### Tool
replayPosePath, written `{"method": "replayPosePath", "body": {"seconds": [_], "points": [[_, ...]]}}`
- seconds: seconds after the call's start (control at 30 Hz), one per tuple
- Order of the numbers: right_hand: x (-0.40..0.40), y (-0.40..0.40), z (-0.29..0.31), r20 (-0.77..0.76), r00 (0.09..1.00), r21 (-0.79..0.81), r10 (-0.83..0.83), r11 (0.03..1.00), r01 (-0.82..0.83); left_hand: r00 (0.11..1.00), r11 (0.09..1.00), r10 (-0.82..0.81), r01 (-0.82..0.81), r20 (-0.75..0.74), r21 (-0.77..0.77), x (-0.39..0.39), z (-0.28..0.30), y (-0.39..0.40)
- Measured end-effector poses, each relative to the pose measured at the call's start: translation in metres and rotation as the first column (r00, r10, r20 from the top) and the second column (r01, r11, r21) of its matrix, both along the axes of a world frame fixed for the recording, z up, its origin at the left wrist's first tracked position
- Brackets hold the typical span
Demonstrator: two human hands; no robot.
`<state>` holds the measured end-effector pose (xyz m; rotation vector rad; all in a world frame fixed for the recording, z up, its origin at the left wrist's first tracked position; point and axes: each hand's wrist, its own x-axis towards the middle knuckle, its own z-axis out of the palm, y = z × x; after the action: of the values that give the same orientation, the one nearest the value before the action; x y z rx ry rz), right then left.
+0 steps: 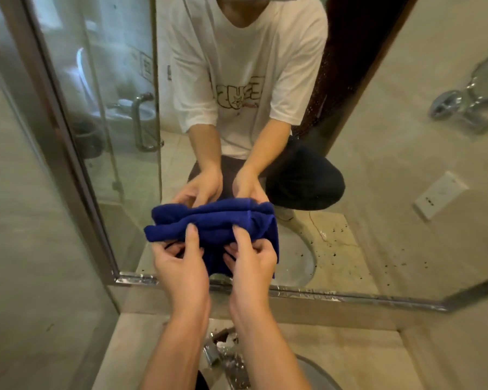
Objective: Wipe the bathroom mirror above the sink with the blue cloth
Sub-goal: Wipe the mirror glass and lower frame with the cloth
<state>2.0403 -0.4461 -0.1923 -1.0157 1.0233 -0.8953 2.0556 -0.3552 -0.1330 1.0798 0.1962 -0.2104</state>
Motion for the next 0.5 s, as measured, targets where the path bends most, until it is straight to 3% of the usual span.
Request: {"method": "replayPosePath", "body": {"seconds": [0.27,0.5], "points": [[-0.004,0.026,0.035,0.031,0.999,0.001,-0.017,1.000,0.017,0.993,0.992,-0.116,0.116,0.000,-0.050,0.009,0.003,0.017],[-0.070,0.001,0.090,0.087,0.990,0.021,-0.110,0.994,0.108,0.973,0.973,-0.193,0.173,0.126,0.151,-0.041,0.017,-0.027]]}}
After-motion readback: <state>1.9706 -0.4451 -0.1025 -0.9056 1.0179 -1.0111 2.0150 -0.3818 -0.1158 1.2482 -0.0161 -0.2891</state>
